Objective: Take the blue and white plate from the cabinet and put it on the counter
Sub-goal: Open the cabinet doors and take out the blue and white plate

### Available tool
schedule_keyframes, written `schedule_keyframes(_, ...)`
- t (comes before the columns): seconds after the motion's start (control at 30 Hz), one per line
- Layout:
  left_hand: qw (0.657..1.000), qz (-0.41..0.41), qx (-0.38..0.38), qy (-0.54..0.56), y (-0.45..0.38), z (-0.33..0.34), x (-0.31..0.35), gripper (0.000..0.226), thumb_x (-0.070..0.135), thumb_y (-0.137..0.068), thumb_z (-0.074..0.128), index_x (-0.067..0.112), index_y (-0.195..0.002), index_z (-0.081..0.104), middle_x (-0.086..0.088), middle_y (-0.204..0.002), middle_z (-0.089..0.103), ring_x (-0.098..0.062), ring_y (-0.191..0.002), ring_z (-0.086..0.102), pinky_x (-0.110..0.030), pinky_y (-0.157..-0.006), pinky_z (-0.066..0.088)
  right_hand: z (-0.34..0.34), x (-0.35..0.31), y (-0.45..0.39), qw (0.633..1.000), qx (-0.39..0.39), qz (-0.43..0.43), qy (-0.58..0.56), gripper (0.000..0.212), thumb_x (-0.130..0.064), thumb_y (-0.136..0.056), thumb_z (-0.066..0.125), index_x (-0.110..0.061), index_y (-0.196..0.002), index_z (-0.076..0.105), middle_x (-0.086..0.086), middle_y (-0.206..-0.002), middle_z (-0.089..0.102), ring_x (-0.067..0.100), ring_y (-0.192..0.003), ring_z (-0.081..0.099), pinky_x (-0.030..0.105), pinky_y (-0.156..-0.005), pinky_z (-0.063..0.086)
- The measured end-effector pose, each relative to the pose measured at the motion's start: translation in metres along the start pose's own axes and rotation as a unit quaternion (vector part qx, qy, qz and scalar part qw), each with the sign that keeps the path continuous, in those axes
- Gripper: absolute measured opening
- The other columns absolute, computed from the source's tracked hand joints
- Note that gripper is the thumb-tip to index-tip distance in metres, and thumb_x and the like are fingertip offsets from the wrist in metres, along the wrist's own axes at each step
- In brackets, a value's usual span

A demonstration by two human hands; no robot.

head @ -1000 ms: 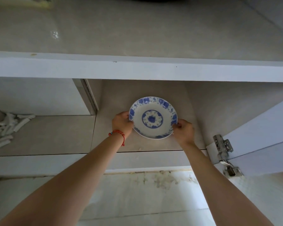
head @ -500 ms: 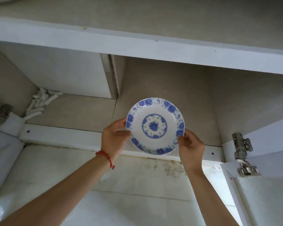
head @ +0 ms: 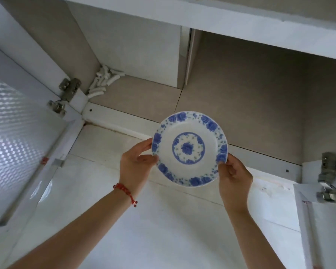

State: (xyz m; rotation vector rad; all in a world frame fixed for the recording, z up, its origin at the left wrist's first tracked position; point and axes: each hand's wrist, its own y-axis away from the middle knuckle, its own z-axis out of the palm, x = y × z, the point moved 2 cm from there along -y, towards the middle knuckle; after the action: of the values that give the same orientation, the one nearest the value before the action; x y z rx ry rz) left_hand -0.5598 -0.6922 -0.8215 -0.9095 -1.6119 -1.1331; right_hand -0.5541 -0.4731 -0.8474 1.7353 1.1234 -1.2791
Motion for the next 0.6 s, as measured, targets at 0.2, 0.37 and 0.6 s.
schedule_keyframes(0.2, 1.0, -0.015, -0.004, 0.008, 0.028, -0.029, 0.002, 0.058, -0.014, -0.066, 0.068, 0.043, -0.079, 0.07, 0.027, -0.081, 0.072, -0.007, -0.084, 0.069, -0.02, -0.069, 0.056, 0.006, -0.015, 0.036, 1.0, 0.001, 0.026, -0.002, 0.03, 0.013, -0.082, 0.051, -0.01, -0.092, 0.066, -0.028, -0.065, 0.067, -0.013, -0.067, 0.061, 0.001, -0.059, 0.043)
schedule_keyframes(0.37, 0.998, -0.059, 0.006, 0.023, 0.069, -0.066, 0.023, 0.054, -0.013, -0.07, 0.067, 0.039, -0.086, 0.069, 0.019, -0.084, 0.074, -0.011, -0.081, 0.07, -0.021, -0.067, 0.057, -0.003, -0.059, 0.079, 0.999, -0.018, 0.038, 0.009, 0.029, 0.01, -0.083, 0.052, -0.011, -0.098, 0.066, -0.036, -0.07, 0.067, -0.013, -0.069, 0.062, 0.0, -0.06, 0.043)
schedule_keyframes(0.6, 0.997, -0.076, 0.004, -0.012, 0.127, -0.098, 0.076, 0.052, -0.007, -0.074, 0.066, 0.042, -0.089, 0.064, 0.026, -0.083, 0.071, -0.006, -0.081, 0.07, -0.02, -0.064, 0.058, -0.028, -0.125, 0.125, 0.997, -0.041, 0.053, 0.044, 0.028, 0.005, -0.085, 0.054, -0.016, -0.1, 0.066, -0.012, -0.079, 0.066, 0.0, -0.068, 0.064, 0.005, -0.061, 0.048)
